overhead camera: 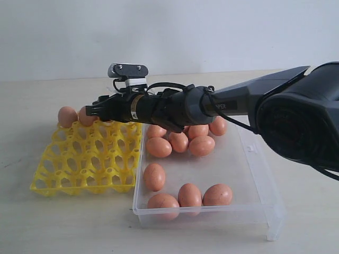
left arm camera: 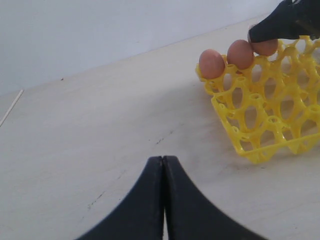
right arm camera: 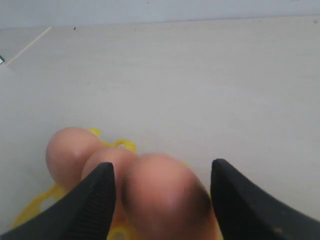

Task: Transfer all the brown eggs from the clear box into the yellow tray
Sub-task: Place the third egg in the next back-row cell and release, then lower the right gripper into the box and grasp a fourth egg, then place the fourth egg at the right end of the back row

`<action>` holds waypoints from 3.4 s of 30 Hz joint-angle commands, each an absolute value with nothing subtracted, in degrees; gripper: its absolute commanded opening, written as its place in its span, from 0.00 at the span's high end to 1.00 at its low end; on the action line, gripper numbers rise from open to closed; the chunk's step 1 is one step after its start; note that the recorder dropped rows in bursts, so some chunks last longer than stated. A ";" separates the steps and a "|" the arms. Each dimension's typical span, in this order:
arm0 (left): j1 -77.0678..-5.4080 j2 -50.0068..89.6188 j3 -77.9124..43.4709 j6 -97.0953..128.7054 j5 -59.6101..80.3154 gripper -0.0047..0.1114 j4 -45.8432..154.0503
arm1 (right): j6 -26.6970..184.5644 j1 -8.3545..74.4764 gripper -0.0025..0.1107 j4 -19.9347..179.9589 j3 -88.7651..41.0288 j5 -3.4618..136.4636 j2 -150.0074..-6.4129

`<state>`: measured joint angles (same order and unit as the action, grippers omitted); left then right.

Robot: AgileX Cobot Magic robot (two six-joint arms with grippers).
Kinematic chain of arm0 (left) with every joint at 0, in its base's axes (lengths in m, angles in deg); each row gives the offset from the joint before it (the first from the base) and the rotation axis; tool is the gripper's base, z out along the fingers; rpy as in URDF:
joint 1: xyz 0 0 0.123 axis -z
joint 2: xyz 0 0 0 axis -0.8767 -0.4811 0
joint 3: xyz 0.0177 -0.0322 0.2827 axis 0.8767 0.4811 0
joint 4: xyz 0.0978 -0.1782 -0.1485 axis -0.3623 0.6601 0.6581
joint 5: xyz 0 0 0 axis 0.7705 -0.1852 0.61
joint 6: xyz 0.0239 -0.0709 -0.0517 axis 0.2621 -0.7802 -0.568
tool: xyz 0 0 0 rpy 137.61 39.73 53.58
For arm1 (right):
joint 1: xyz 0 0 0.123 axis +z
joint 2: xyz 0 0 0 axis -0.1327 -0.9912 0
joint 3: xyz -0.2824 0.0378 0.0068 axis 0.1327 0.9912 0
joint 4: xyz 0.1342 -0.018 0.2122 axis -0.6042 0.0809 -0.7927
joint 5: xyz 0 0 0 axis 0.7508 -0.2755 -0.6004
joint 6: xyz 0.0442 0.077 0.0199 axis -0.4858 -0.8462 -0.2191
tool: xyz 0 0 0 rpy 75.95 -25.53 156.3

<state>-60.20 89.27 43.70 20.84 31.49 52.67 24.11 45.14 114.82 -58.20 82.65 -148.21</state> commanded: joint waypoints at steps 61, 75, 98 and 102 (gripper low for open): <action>-60.09 89.62 43.47 20.59 31.04 0.96 52.67 | 141.23 38.26 0.44 86.52 -36.50 27.28 -123.21; -60.09 89.62 43.47 20.59 31.04 0.96 52.67 | 125.33 38.97 0.98 84.08 -36.50 31.63 -119.33; -60.09 89.62 43.47 20.59 31.04 0.96 52.67 | 45.06 42.30 0.98 105.52 -38.48 91.87 -132.82; -60.09 89.62 43.47 20.59 31.04 0.96 52.67 | 44.10 42.19 0.98 105.52 -42.31 91.58 -136.45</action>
<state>-60.20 89.27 43.70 20.84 31.49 52.67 45.33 42.26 104.79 -39.69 89.86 -134.62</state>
